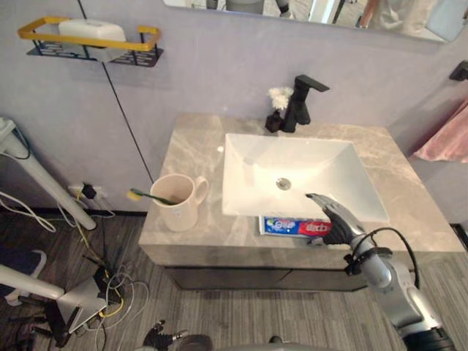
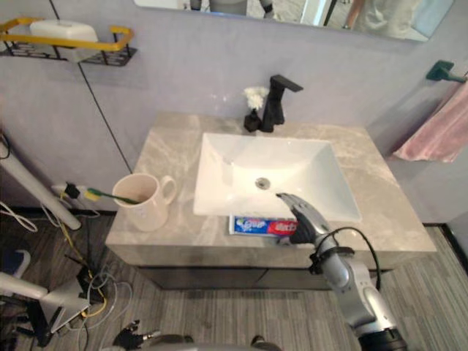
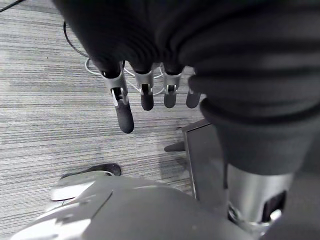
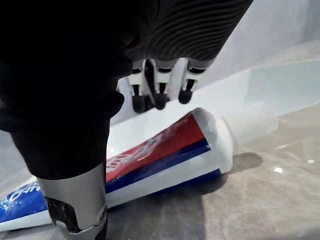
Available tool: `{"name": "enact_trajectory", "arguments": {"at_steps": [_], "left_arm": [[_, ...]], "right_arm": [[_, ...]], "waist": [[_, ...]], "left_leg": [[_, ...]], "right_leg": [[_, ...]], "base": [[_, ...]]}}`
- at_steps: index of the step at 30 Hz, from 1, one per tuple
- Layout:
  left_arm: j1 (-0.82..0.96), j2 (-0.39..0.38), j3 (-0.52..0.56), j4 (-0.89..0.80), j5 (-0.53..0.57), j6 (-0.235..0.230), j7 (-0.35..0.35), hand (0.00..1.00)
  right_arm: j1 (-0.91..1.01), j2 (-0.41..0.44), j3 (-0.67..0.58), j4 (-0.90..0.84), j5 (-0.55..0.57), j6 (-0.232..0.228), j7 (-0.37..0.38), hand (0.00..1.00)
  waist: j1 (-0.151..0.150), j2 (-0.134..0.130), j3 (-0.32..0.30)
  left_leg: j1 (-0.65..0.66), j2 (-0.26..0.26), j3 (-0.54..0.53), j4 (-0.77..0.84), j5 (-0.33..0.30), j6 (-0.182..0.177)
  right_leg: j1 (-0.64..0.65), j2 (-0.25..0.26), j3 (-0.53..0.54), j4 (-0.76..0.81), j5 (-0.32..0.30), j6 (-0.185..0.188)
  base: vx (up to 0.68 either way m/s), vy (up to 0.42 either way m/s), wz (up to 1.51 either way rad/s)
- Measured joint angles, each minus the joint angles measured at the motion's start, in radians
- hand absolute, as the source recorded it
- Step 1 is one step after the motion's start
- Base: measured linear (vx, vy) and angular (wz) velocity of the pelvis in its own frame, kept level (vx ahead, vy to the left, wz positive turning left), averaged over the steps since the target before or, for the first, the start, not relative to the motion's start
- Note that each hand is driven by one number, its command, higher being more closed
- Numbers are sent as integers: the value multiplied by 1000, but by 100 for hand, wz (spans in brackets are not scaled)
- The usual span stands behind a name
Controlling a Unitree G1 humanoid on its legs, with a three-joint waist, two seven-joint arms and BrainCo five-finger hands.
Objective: Organize washtable
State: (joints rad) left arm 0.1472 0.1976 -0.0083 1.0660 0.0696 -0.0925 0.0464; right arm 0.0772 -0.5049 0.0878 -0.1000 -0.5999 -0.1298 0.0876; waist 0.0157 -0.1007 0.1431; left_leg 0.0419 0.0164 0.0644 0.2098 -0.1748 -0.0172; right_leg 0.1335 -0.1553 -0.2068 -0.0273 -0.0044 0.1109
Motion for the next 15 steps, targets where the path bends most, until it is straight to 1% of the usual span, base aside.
{"name": "enact_trajectory", "arguments": {"at_steps": [4, 15], "left_arm": [[0, 1, 0, 1, 0, 1, -1, 0], [-7, 2, 0, 2, 0, 1, -4, 0]], "right_arm": [[8, 0, 0, 9, 0, -1, 7, 100], [-41, -2, 4, 44, 4, 3, 8, 100]], "waist": [[-2, 0, 0], [6, -7, 1]], "left_leg": [[0, 1, 3, 0, 0, 0], [0, 1, 3, -7, 0, 0]], "right_leg": [[-2, 0, 3, 0, 0, 0], [-1, 1, 3, -7, 0, 0]], "base": [[0, 0, -2], [0, 0, 0]]}}
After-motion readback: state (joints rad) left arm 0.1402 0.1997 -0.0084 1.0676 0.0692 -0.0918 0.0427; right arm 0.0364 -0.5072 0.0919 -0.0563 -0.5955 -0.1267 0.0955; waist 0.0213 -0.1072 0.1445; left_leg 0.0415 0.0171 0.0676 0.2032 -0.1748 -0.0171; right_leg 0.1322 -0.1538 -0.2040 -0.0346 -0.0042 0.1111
